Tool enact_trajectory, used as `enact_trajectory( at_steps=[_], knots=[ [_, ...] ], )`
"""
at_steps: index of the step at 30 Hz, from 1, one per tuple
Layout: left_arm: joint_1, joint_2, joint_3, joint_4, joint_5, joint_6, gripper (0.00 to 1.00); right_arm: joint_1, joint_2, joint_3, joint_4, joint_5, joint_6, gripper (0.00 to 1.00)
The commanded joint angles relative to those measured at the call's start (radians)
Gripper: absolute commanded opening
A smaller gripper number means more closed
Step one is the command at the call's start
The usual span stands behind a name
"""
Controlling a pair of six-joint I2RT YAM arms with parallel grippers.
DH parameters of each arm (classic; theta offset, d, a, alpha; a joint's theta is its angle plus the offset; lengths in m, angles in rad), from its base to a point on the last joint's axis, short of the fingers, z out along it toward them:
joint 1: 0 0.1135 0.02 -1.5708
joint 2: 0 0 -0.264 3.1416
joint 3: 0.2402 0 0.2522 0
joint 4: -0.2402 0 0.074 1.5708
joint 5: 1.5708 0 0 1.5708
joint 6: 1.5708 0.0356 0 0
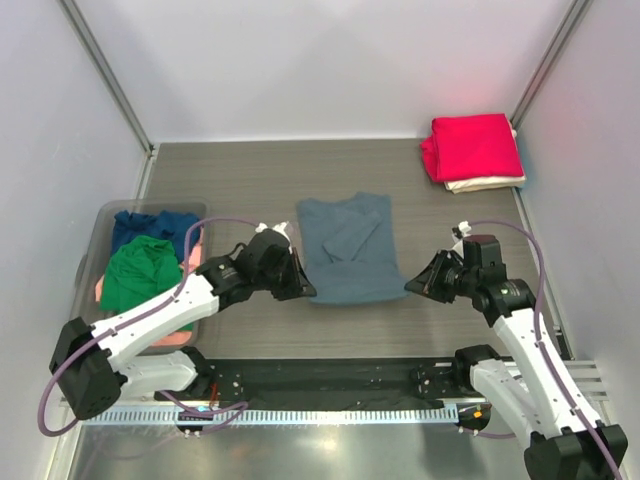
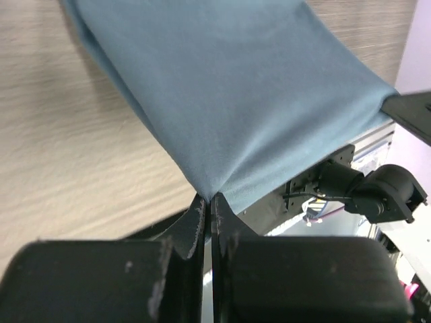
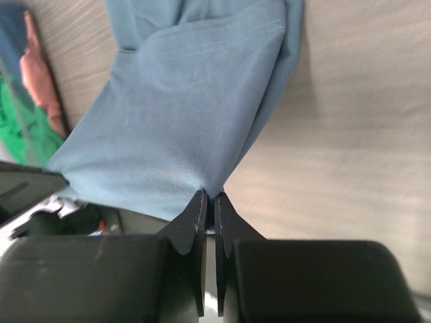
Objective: Fold and stack the t-shirts
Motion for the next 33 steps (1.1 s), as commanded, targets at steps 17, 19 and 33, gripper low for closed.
enact_trajectory(
  at_steps=[17, 19, 33],
  knots=[
    [0.237, 0.311, 0.53, -0.352, -0.028, 0.212, 0.0, 0.0, 0.483, 0.55, -0.011, 0.113, -0.069, 0.01],
    [0.265, 0.374, 0.56, -0.334, -0.002, 0.231, 0.0, -0.002, 0.549, 0.575, 0.006, 0.13, -0.072, 0.01],
    [0.415, 0.78, 0.878, -0.375, 0.109, 0.287, 0.0, -0.015, 0.968, 0.822, 0.124, 0.153, -0.051, 0.01]
  ],
)
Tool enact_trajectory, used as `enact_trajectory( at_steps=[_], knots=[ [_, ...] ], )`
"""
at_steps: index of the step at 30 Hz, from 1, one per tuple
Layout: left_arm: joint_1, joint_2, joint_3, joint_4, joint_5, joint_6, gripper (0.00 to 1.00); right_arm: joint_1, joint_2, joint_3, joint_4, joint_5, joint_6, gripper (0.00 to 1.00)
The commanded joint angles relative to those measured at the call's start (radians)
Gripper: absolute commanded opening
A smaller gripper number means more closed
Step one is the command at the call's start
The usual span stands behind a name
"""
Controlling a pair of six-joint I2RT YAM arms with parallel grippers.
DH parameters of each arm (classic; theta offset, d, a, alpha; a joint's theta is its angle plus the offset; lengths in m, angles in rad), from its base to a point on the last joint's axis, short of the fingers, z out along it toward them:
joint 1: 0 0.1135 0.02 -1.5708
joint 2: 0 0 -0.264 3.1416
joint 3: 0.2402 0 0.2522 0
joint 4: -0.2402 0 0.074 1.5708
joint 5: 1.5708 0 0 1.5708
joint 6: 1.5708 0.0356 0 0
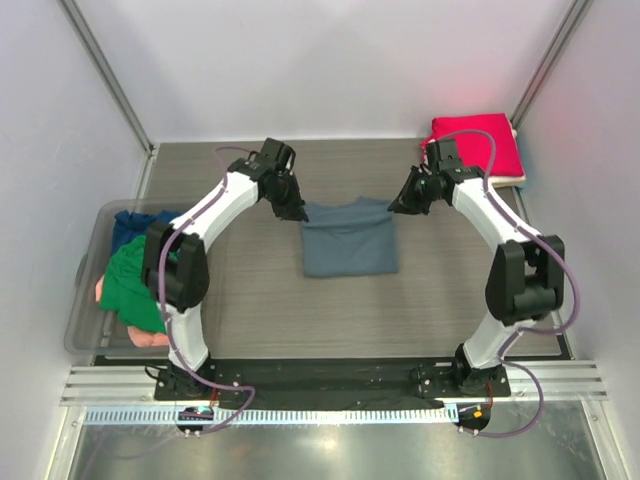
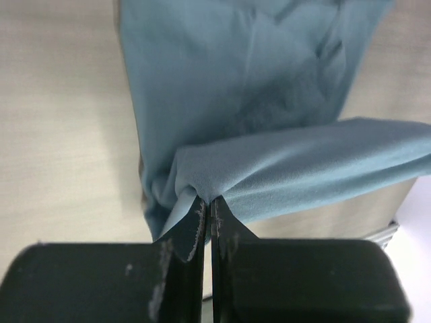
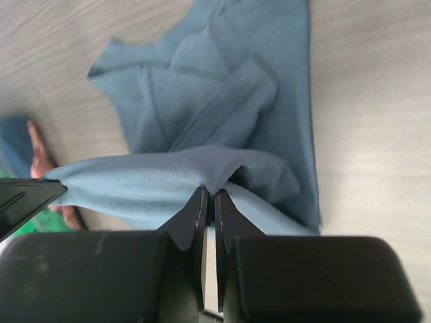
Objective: Fold and stack the t-shirts
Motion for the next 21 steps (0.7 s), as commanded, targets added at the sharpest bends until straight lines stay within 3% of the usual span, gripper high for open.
enact_trajectory(
  at_steps=[1, 7, 8, 9, 10, 11, 12, 13, 14, 17, 21],
  knots=[
    [0.045, 0.102, 0.12, -0.053, 0.03, 0.062, 0.0, -0.017, 0.088, 0.115, 0.061, 0.06, 0.0, 0.01],
    [0.107, 0.384, 0.411, -0.148, 0.028, 0.098, 0.01, -0.026, 0.347, 0.339, 0.074, 0.065, 0.01, 0.02],
    [0.125, 0.417, 0.447, -0.145, 0.06, 0.102, 0.03, -0.031, 0.376, 0.374, 0.064, 0.067, 0.019, 0.11],
    [0.134, 0.458, 0.546, -0.15, 0.088, 0.111, 0.22, -0.035, 0.404, 0.432, 0.052, 0.065, 0.025, 0.23],
    [0.147, 0.54, 0.617, -0.205, 0.113, 0.13, 0.33, -0.038, 0.439, 0.456, 0.051, 0.07, 0.031, 0.39],
    [0.165, 0.582, 0.692, -0.252, 0.119, 0.135, 0.42, -0.043, 0.452, 0.477, 0.048, 0.074, 0.027, 0.66],
    [0.17, 0.608, 0.82, -0.295, 0.107, 0.138, 0.57, -0.045, 0.461, 0.508, 0.04, 0.079, 0.024, 0.74],
    [0.174, 0.616, 0.856, -0.334, 0.104, 0.148, 0.61, -0.048, 0.461, 0.517, 0.031, 0.091, 0.018, 0.81],
    [0.177, 0.598, 0.869, -0.333, 0.102, 0.153, 0.63, -0.055, 0.452, 0.522, 0.022, 0.106, 0.011, 0.88],
    [0.173, 0.434, 0.737, -0.252, 0.062, 0.153, 0.72, -0.054, 0.337, 0.453, 0.018, 0.174, -0.015, 0.89],
    [0.131, 0.198, 0.417, -0.161, -0.03, 0.155, 0.74, -0.002, 0.106, 0.164, 0.13, 0.113, -0.032, 0.88]
  ],
)
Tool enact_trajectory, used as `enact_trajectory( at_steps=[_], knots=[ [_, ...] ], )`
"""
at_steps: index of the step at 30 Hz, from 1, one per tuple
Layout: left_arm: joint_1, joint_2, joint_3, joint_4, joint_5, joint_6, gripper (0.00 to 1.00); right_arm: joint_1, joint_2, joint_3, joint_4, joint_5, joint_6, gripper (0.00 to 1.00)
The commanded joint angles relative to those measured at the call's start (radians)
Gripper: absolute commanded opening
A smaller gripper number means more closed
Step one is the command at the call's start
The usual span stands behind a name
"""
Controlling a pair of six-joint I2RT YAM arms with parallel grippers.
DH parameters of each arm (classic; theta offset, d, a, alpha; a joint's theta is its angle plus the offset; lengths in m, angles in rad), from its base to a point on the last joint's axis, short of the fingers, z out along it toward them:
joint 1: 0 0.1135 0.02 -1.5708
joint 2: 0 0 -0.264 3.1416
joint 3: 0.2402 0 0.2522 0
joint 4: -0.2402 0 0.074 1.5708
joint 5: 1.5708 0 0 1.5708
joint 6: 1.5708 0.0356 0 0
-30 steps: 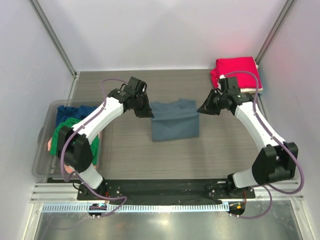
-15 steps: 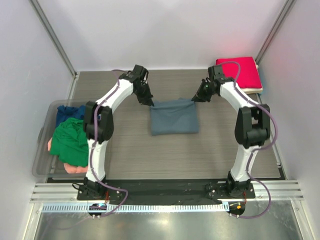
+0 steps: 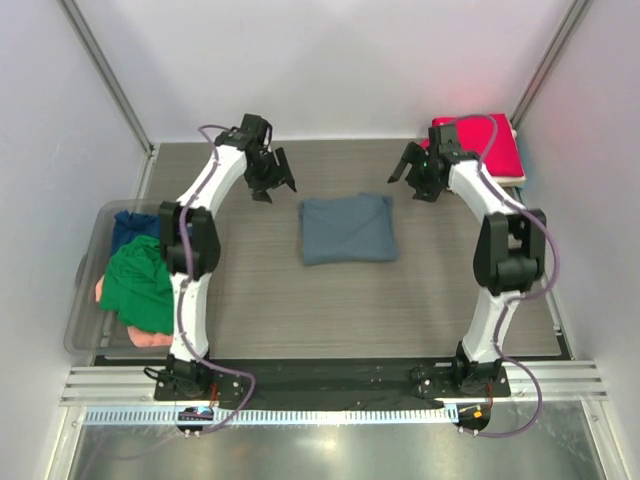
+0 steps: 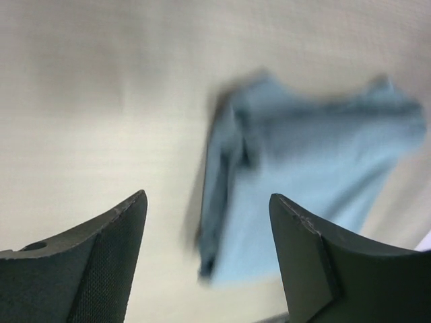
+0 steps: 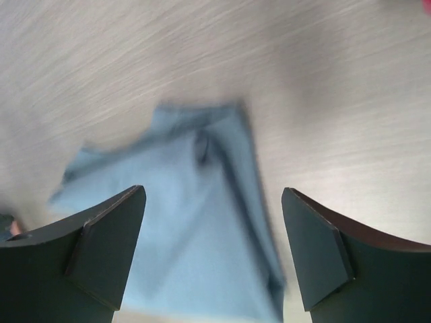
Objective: Fold and stack the t-shirts
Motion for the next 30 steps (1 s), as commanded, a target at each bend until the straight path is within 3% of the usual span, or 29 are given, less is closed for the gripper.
enact_trajectory(
  at_steps=[1, 4, 9, 11, 15, 20, 23, 24, 26, 27, 28, 30],
  knots=[
    [-0.066, -0.272, -0.182, 0.078, -0.059, 0.028, 0.73, 0.063, -0.262, -0.194, 0.105, -0.06, -0.027, 0.87],
    [-0.13, -0.395, -0.373, 0.183, -0.033, -0.007, 0.64, 0.112, -0.371, -0.368, 0.176, -0.174, -0.022, 0.81],
    [-0.236, -0.418, -0.55, 0.4, 0.127, -0.127, 0.53, 0.119, -0.361, -0.567, 0.383, -0.41, 0.008, 0.56],
    [-0.253, -0.376, -0.613, 0.48, 0.189, -0.153, 0.51, 0.115, -0.327, -0.614, 0.392, -0.402, -0.012, 0.47],
    [-0.252, -0.325, -0.729, 0.583, 0.197, -0.179, 0.46, 0.096, -0.282, -0.726, 0.433, -0.347, -0.033, 0.42],
    [-0.23, -0.277, -0.841, 0.578, 0.124, -0.104, 0.46, 0.065, -0.265, -0.835, 0.432, -0.241, -0.018, 0.36],
    [-0.206, -0.286, -0.83, 0.505, 0.047, -0.028, 0.45, 0.065, -0.316, -0.87, 0.424, -0.236, 0.004, 0.36],
    [-0.207, -0.309, -0.75, 0.441, 0.024, 0.015, 0.48, 0.075, -0.359, -0.853, 0.391, -0.262, 0.008, 0.37],
    [-0.209, -0.338, -0.675, 0.387, -0.005, 0.067, 0.56, 0.088, -0.435, -0.785, 0.311, -0.269, -0.005, 0.5],
    [-0.21, -0.345, -0.571, 0.321, -0.008, 0.084, 0.6, 0.092, -0.461, -0.754, 0.282, -0.257, -0.012, 0.59],
    [-0.21, -0.348, -0.52, 0.284, -0.011, 0.098, 0.65, 0.091, -0.484, -0.723, 0.254, -0.244, -0.022, 0.74],
    [-0.218, -0.361, -0.355, 0.149, -0.039, 0.138, 0.69, 0.092, -0.543, -0.601, 0.194, -0.167, -0.05, 0.92]
  ],
)
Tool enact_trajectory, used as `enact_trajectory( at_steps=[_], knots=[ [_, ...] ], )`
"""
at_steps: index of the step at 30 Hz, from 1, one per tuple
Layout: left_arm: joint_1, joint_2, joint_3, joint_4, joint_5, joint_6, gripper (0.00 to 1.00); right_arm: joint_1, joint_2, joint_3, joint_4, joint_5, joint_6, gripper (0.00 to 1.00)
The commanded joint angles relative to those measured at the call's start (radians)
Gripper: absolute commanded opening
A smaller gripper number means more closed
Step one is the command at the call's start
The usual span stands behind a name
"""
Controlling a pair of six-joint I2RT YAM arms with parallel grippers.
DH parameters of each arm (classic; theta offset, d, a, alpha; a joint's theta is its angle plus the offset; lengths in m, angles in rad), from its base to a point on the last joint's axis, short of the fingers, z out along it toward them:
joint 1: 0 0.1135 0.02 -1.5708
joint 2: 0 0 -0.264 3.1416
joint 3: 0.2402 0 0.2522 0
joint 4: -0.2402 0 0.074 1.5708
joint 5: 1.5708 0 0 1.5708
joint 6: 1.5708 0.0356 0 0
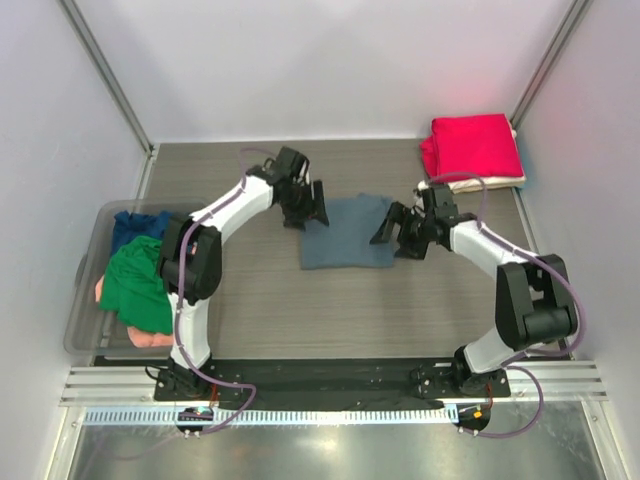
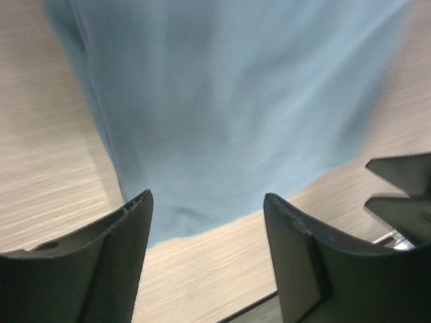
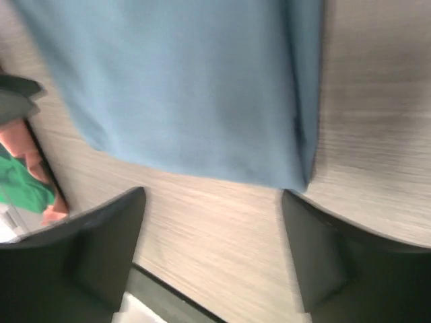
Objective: Fold and stack the t-shirts
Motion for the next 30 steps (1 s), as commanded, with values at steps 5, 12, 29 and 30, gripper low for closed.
enact_trajectory(
  at_steps=[5, 12, 29, 30],
  knots=[
    [0.001, -0.19, 0.26, -0.312, -0.16, 0.133, 0.73, -0.008, -0.068, 0.282, -0.104, 0.204, -0.13, 1.0],
    [0.001, -0.495, -0.099, -0.246, -0.194, 0.113, 0.73, -0.108, 0.202, 0.396, 0.028, 0.086, -0.2, 1.0],
    [0.003, -0.798, -0.4, -0.278, -0.233, 0.112, 0.74, -0.154, 0.603, 0.408, 0.376, -0.248, -0.148, 1.0],
    [0.001, -0.804, -0.403, -0.278, -0.233, 0.112, 0.74, -0.151, 0.617, 0.406, 0.378, -0.264, -0.147, 1.0]
  ],
)
